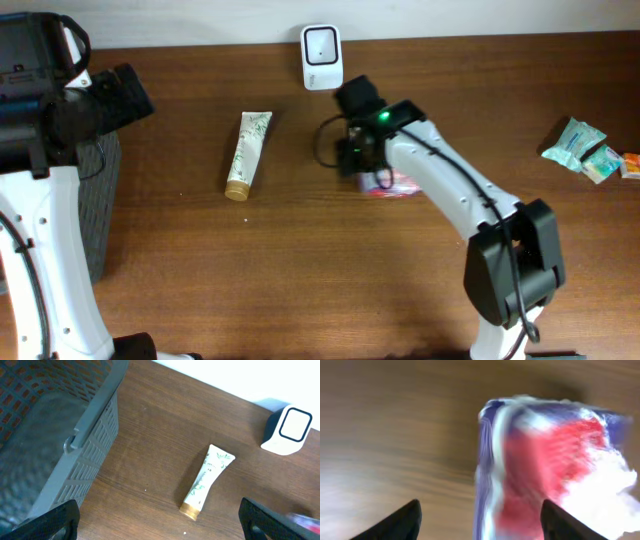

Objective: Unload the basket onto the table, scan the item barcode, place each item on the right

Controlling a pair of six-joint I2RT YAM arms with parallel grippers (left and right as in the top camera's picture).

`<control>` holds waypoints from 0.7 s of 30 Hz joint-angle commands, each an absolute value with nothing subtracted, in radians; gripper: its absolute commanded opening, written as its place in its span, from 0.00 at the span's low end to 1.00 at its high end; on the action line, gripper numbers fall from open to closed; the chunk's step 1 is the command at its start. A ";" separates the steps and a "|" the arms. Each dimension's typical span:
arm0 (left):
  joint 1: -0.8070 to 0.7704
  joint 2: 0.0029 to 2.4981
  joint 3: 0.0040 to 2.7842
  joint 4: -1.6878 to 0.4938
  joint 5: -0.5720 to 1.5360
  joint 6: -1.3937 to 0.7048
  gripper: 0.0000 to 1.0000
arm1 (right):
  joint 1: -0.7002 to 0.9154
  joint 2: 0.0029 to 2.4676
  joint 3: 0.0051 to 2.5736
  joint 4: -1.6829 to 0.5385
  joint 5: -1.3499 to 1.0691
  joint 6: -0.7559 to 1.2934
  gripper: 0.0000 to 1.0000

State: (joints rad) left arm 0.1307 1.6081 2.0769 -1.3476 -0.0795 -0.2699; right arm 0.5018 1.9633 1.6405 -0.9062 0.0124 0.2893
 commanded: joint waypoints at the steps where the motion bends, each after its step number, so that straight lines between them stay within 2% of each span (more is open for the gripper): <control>1: 0.134 1.601 2.080 -1.348 -0.084 -0.276 0.99 | 0.543 1.972 1.741 -0.873 -0.139 0.297 0.80; 2: 0.134 1.601 2.080 -1.348 -0.084 -0.276 0.99 | 0.515 1.972 1.771 -0.890 -0.067 0.297 0.89; 4: 0.134 1.601 2.080 -1.348 -0.084 -0.276 0.99 | 0.401 1.972 1.773 -0.980 -0.007 0.297 0.95; 6: 0.134 1.601 2.080 -1.348 -0.084 -0.276 0.99 | 0.240 1.972 1.768 -1.121 -0.037 0.281 0.94; 8: 0.134 1.601 2.080 -1.348 -0.084 -0.276 0.99 | 0.129 1.972 1.723 -1.133 -0.245 0.097 0.91; 11: 0.134 1.601 2.080 -1.348 -0.084 -0.276 0.99 | 0.054 1.972 1.541 -0.982 -0.424 0.075 0.91; 13: 0.134 1.601 2.080 -1.348 -0.084 -0.276 0.99 | 0.060 1.972 1.384 -0.764 -0.581 0.108 0.84; 16: 0.134 1.601 2.080 -1.348 -0.084 -0.276 0.99 | 0.082 1.972 1.200 -0.531 -0.569 0.262 0.80; 17: 0.134 1.601 2.080 -1.348 -0.084 -0.276 0.99 | 0.088 1.972 1.181 -0.507 -0.570 0.271 0.74; 19: 0.134 1.601 2.080 -1.348 -0.084 -0.276 0.99 | 0.120 1.972 1.178 -0.483 -0.589 0.289 0.23; 20: 0.134 1.601 2.080 -1.348 -0.084 -0.276 0.99 | 0.131 1.972 1.182 -0.438 -0.647 0.343 0.04; 21: 0.134 1.601 2.080 -1.348 -0.084 -0.276 0.99 | 0.134 1.972 1.198 -0.352 -0.738 0.416 0.04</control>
